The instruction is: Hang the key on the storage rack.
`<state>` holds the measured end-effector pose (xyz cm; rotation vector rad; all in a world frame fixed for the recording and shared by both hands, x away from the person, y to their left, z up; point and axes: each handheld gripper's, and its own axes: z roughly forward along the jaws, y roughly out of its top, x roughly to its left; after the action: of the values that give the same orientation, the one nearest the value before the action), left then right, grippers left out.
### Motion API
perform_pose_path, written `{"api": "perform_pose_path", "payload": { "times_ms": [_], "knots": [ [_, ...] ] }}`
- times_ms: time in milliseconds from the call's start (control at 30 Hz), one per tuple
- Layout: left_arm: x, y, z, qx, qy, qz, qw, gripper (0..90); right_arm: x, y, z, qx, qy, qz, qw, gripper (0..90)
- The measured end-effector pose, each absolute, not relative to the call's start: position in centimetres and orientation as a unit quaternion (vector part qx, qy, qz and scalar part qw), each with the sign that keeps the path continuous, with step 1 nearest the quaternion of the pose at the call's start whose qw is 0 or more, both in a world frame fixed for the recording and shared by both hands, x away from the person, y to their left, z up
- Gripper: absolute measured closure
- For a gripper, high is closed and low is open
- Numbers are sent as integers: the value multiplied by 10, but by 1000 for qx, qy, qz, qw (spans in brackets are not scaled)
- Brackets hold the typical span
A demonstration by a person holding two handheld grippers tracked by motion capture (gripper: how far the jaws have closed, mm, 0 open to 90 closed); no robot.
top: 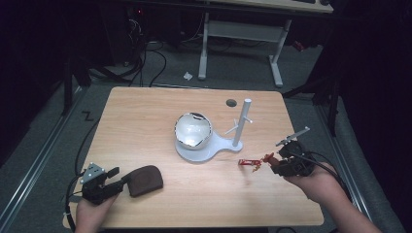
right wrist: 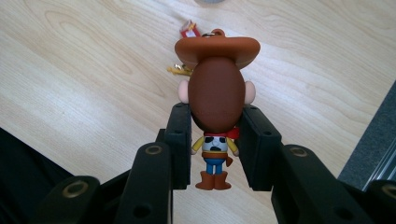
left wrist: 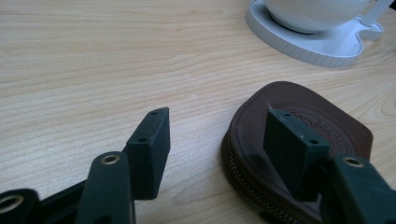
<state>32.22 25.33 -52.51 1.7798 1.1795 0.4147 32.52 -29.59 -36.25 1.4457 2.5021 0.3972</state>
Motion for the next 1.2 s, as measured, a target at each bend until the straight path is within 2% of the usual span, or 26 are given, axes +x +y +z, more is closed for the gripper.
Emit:
{"api": "perform_pose_path", "payload": {
  "times_ms": [1200],
  "knots": [
    [322,254,-525,721,484,167,468,412,333,-292,-314,486,848,160,140,679]
  ]
}}
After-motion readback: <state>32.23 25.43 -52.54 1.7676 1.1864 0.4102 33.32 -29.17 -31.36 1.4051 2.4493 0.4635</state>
